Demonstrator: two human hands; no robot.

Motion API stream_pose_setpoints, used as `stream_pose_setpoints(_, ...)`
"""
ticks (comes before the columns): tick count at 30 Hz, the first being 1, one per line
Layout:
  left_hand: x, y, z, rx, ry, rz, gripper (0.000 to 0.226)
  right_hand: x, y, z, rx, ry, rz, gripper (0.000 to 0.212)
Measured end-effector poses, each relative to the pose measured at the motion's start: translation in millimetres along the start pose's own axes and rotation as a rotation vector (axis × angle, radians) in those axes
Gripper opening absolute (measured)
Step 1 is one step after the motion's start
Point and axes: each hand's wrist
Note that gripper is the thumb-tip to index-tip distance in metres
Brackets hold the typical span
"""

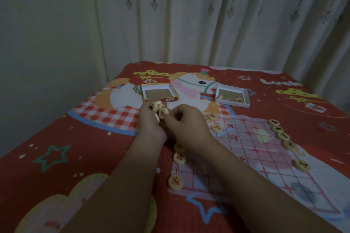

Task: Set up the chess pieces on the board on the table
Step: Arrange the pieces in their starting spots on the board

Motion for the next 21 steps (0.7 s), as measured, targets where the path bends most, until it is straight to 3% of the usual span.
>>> stream_pose_setpoints(5, -0.4, -1.3, 0.4, 0.011, -0.016, 0.006, 0.035, 10.6, 4.2, 26.2, -0.395, -0.046, -0.224, 0.030)
stream_pose_setpoints(10, -0.7, -1.4, 4.6, 0.052, -0.101, 0.012, 0.021, 23.6, 14.0, 63.2, -0.357, -0.060, -0.276, 0.027)
stream_pose_setpoints(15, 1.2, -2.4, 2.7, 0.029, -0.099, -0.001, 0.021, 36.3, 32.2, 102.2, -0.279, -0.009, -0.386, 0.030)
stream_pose_setpoints(21, 2.5, -2.6, 2.8, 0.005, -0.097, -0.012, 0.020, 51.5, 12.4, 100.7, -0.149, -0.272, -0.439, 0.032)
Point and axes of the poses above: each hand's wrist, its own x-axis away from the middle knuckle, its own z-axis out of the back of the hand, y = z × x, and after that the axes turned 8 degrees about -x, right-handed
